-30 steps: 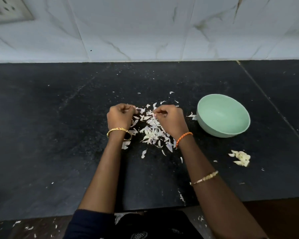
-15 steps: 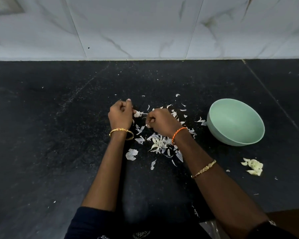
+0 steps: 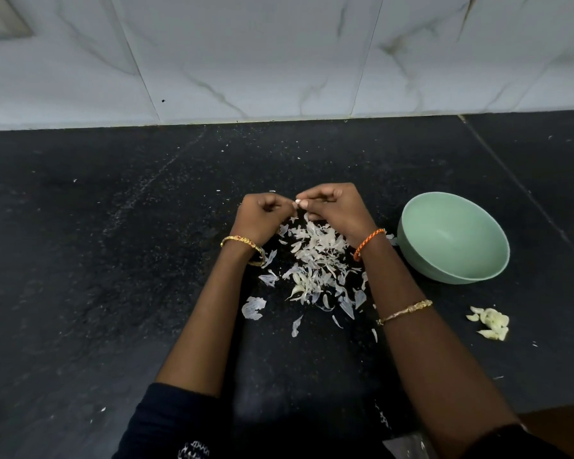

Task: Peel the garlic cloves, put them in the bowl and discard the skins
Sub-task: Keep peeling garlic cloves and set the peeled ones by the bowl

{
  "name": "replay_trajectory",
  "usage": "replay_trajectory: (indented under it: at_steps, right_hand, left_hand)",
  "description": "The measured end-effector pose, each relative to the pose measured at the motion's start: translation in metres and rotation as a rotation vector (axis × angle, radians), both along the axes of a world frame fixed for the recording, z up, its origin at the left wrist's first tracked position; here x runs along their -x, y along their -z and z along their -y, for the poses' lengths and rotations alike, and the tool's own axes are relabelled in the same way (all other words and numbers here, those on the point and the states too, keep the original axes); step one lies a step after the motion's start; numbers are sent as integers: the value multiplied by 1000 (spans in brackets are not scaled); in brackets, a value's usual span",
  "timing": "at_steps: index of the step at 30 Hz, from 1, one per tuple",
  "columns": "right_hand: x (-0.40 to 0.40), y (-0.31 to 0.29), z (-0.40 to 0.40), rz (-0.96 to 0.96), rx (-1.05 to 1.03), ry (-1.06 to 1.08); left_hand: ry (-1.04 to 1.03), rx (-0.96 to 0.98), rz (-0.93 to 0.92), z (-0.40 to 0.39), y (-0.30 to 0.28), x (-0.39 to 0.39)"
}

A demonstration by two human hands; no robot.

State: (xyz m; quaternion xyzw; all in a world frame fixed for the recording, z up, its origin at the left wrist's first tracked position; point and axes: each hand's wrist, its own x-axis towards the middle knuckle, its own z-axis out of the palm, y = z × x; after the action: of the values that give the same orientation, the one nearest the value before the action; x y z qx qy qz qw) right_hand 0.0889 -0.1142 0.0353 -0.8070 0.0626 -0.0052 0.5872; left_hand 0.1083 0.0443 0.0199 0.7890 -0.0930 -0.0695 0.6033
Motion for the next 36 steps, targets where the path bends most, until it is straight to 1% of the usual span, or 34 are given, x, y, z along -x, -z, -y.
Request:
replay_trajectory:
  at_steps: [5, 7, 11, 14, 16, 18, 21, 23, 27, 28, 32, 34, 36]
  right_hand:
    - [3, -4, 2, -48, -109, 28]
    - [5, -3, 3, -56, -135, 52]
    - [11, -1, 2, -60, -142, 29]
    - [16, -3, 1, -95, -249, 6]
    - [20, -5, 1, -91, -279, -19]
    - [23, -6, 3, -92, -324, -52]
    - [27, -8, 6, -144, -433, -102]
    - [29, -8, 7, -182, -490, -111]
    - [28, -4, 8, -224, -736, 22]
    - [28, -2, 9, -222, -711, 51]
    - [35, 2, 8, -130, -274, 133]
    - [37, 3, 6, -70, -189, 133]
    - [40, 2, 6, -59, -182, 78]
  left_hand:
    - [-63, 110, -128, 8, -5, 4]
    - [-83, 174, -143, 9, -5, 7]
    - [-52, 212, -168, 10, -7, 11]
    - [-23, 327, -333, 8, -5, 11]
    - [18, 407, -438, 6, -3, 10]
    - [64, 450, -495, 5, -4, 9]
    - [132, 440, -504, 3, -4, 9]
    - [154, 385, -465, 1, -6, 10]
    - [191, 251, -377, -1, -10, 11]
    - [180, 238, -366, -1, -10, 12]
    - [50, 141, -324, 4, -13, 19]
    - [-10, 113, -321, 8, -15, 22]
    - [-25, 116, -343, 11, -18, 23]
